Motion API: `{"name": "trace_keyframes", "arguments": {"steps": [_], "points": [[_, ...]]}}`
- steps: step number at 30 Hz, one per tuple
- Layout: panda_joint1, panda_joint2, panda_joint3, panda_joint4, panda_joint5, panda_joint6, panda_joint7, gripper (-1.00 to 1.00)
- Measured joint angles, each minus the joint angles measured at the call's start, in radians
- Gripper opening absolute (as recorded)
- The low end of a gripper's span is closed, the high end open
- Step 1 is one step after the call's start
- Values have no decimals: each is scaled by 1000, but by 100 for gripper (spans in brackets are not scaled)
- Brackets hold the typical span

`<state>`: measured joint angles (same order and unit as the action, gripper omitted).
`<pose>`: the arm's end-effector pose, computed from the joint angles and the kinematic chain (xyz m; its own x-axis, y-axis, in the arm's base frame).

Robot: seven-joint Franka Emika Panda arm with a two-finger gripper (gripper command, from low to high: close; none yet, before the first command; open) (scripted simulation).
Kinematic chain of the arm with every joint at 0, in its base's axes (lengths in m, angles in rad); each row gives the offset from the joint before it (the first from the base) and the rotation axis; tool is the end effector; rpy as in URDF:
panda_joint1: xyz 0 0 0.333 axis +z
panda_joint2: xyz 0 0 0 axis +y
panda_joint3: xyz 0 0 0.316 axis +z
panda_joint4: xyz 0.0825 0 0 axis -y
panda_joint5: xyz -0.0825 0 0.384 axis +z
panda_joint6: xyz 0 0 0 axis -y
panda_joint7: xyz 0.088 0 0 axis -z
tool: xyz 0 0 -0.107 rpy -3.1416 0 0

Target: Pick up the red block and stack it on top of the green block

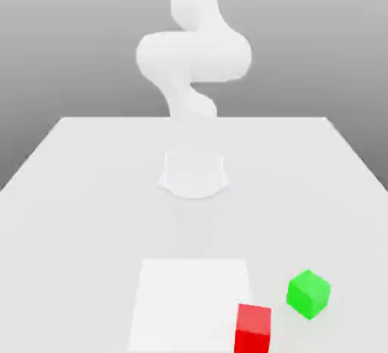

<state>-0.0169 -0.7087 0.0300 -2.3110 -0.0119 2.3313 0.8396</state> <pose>0.3803 0.0087 0.6756 0.5027 -0.7269 0.4679 -0.5510 -0.6865 -0.4745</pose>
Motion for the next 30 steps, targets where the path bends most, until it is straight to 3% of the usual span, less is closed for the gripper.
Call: {"name": "trace_keyframes", "arguments": {"steps": [15, 26, 30], "points": [[-53, 551, 138, -66, -97, 188, 257, 0], [-13, 941, 162, -112, -101, 335, 392, 0], [22, 1086, 122, -94, -144, 445, 431, 0]]}}
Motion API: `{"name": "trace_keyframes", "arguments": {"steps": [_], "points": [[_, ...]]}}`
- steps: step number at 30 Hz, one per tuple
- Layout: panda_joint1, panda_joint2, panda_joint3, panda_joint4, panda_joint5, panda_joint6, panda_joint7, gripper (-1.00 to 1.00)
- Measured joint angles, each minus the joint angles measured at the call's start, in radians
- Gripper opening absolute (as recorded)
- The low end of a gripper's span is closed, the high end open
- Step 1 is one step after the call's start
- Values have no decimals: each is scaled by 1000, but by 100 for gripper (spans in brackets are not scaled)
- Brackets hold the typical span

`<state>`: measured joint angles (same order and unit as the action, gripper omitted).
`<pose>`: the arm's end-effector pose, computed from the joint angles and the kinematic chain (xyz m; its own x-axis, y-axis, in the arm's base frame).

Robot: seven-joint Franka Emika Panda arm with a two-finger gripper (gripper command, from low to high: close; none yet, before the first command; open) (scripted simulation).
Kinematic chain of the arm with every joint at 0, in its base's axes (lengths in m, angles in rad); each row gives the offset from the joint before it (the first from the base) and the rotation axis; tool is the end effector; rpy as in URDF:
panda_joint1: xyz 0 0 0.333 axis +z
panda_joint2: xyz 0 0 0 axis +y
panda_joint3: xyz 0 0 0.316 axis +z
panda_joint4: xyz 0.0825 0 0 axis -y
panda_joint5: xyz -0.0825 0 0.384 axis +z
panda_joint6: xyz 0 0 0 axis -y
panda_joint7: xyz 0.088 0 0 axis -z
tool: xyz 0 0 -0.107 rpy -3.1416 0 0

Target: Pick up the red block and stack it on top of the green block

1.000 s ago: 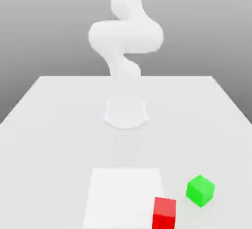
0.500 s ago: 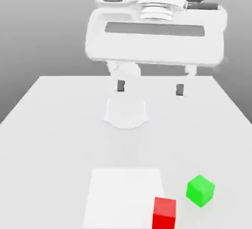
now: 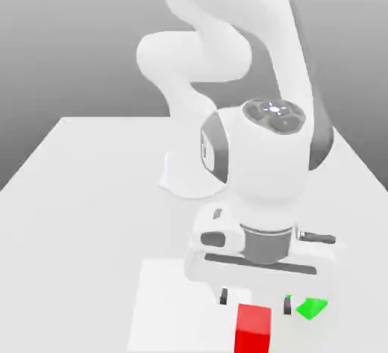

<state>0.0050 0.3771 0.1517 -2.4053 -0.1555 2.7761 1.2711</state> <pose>0.4851 0.0880 0.1608 0.5573 -0.8303 0.0005 -0.8303 -0.5573 -0.0016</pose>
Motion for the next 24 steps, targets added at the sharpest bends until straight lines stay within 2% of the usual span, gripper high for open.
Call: {"name": "trace_keyframes", "arguments": {"steps": [1, 8, 13, 18, 23, 24], "points": [[7, 27, -9, 4, -10, 22, 7, -100], [8, 30, -10, 5, -11, 25, 9, -100], [-17, -128, 41, -28, 53, -99, -33, -100], [105, -304, 160, -153, 118, -146, 20, -100], [147, -202, 129, -174, 27, -30, 110, -100], [160, -168, 112, -172, 1, 2, 129, 100]]}}
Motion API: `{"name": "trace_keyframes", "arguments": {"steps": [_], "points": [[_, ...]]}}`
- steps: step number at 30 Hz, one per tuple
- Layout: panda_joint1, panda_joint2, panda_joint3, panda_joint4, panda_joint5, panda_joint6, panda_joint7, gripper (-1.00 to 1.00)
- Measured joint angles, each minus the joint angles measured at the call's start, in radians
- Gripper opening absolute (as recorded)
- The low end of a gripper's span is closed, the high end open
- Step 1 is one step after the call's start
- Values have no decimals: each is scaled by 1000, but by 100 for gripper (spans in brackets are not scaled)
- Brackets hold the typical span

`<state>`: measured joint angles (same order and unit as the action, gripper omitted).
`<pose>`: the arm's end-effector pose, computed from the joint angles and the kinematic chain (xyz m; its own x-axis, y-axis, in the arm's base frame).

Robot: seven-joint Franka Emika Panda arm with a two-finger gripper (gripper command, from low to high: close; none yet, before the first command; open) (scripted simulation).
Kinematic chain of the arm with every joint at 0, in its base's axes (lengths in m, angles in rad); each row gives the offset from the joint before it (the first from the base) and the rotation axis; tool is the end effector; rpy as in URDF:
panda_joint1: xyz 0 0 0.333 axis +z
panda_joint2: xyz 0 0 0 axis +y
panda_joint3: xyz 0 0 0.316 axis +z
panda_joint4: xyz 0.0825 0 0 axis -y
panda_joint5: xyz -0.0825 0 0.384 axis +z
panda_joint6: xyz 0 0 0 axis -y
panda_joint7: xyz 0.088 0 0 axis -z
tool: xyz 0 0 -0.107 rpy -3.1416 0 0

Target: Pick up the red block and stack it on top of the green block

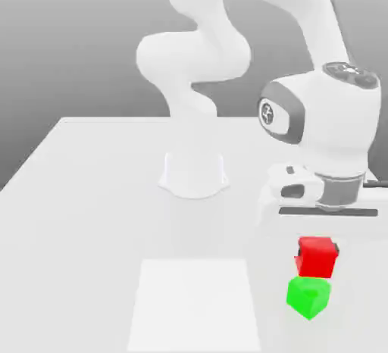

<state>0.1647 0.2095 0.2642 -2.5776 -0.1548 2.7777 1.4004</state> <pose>0.3993 0.1960 0.1892 0.6732 -0.7395 0.0011 -0.7395 -0.6732 -0.0014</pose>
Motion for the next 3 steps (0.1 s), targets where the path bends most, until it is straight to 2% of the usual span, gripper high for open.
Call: {"name": "trace_keyframes", "arguments": {"steps": [3], "points": [[0, 0, 0, 0, 0, 0, 0, 100]]}}
